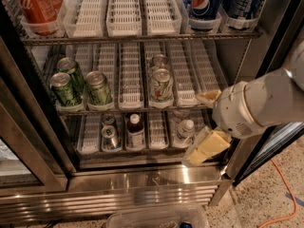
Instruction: Pick green can from middle shelf of fridge
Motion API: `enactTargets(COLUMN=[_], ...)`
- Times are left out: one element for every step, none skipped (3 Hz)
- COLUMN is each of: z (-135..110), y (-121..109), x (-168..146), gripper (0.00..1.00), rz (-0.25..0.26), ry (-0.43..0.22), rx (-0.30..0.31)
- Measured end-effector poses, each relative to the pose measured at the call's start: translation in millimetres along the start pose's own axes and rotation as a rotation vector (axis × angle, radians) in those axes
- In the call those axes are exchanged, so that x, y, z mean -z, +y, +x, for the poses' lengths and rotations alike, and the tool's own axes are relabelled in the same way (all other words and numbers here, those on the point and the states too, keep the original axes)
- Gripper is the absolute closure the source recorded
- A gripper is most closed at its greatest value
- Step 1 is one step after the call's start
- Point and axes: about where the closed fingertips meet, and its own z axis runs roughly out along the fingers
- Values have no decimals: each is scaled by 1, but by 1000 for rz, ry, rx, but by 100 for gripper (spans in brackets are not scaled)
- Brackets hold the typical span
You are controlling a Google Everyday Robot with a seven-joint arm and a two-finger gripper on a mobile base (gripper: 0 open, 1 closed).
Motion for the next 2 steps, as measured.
enactTargets(z=[3,-2], y=[18,30], x=[-33,-66], gripper=[0,0], rz=[-3,-3], ry=[-52,-123], rx=[-58,-85])
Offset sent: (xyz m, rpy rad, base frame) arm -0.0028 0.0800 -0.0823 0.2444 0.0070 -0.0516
